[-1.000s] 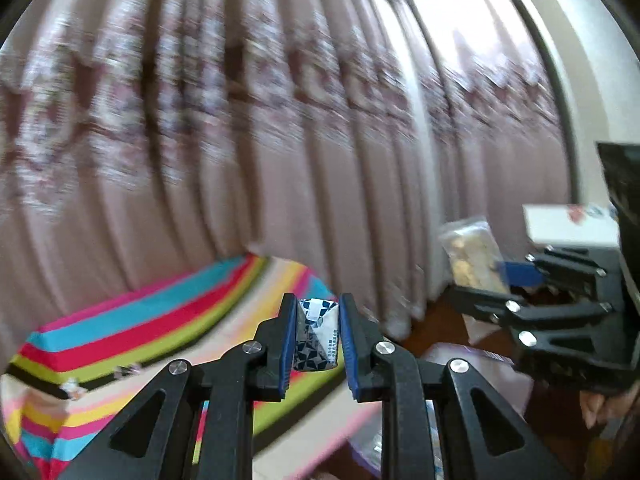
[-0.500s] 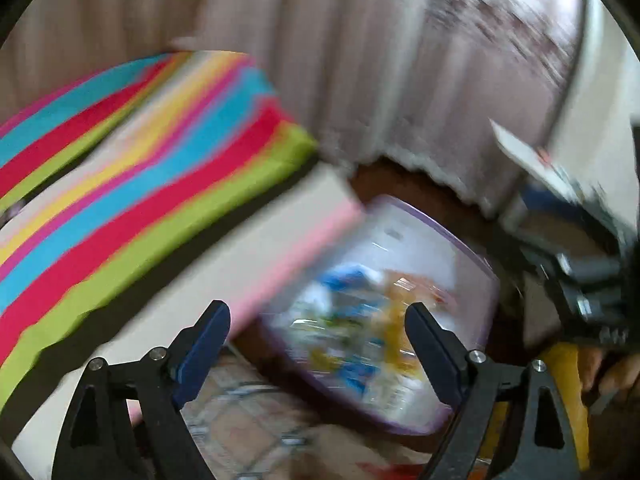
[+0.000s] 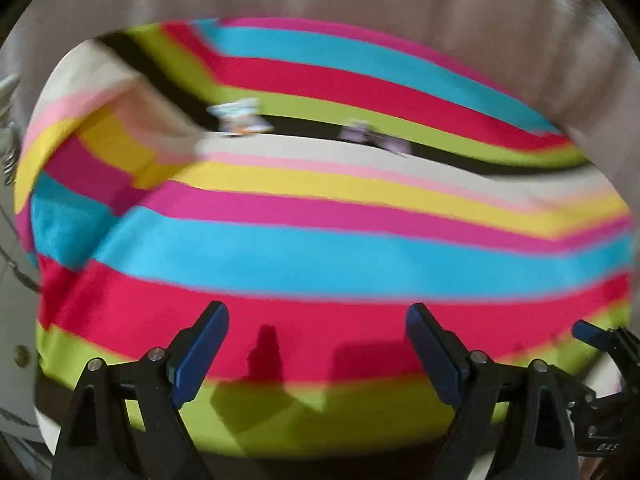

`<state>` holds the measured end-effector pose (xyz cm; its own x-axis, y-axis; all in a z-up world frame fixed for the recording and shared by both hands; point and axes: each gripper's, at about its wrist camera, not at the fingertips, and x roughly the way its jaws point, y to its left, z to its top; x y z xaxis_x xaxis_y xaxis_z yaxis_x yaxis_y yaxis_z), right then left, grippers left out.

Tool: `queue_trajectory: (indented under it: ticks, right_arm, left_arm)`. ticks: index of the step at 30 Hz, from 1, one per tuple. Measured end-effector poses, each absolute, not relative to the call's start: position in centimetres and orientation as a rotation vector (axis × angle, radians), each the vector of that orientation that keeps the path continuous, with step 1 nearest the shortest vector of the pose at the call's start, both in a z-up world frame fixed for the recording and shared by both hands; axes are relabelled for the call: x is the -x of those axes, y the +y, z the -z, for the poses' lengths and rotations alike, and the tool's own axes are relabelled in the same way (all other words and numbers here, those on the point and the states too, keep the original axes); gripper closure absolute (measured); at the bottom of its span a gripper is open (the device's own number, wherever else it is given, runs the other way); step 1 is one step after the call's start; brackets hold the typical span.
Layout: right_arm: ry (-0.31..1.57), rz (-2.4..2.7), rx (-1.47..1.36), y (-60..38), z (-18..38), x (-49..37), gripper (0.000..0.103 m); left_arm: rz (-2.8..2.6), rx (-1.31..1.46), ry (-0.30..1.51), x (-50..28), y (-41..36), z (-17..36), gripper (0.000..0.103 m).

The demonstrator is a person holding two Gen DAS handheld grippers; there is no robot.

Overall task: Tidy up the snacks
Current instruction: 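Grasp an orange-white candy packet with the left gripper while the right grasps a pink chocolate candy, then lift both held candies and carry them toward the white bin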

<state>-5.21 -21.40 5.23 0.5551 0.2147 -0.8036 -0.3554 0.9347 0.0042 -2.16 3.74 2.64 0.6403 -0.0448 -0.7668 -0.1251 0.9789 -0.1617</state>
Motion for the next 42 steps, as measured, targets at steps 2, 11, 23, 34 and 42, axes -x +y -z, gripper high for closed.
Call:
queue_trajectory:
  ticks: [2, 11, 23, 34, 42]
  right_arm:
    - [0.911, -0.432, 0.230, -19.2, -4.2, -0.1, 0.010]
    - [0.838, -0.666, 0.426, -14.0, -3.7, -19.0, 0.010]
    - [0.824, -0.714, 0.447, -13.1, -1.9, -24.6, 0.069]
    - [0.809, -0.415, 0.447, -16.4, -4.4, -16.0, 0.070]
    - [0.716, -0.333, 0.388, -19.5, -10.4, -4.4, 0.070]
  left_arm:
    - [-0.089, 0.212, 0.894, -0.7, 6.0, -2.1, 0.012]
    - [-0.188, 0.387, 0.880, -14.6, 10.3, -1.1, 0.012]
    - [-0.490, 0.296, 0.934, -23.6, 9.9, 1.3, 0.000]
    - [-0.305, 0.256, 0.731, -10.1, 2.9, -3.1, 0.069]
    - [-0.211, 0.228, 0.613, 2.9, -3.6, -8.6, 0.068]
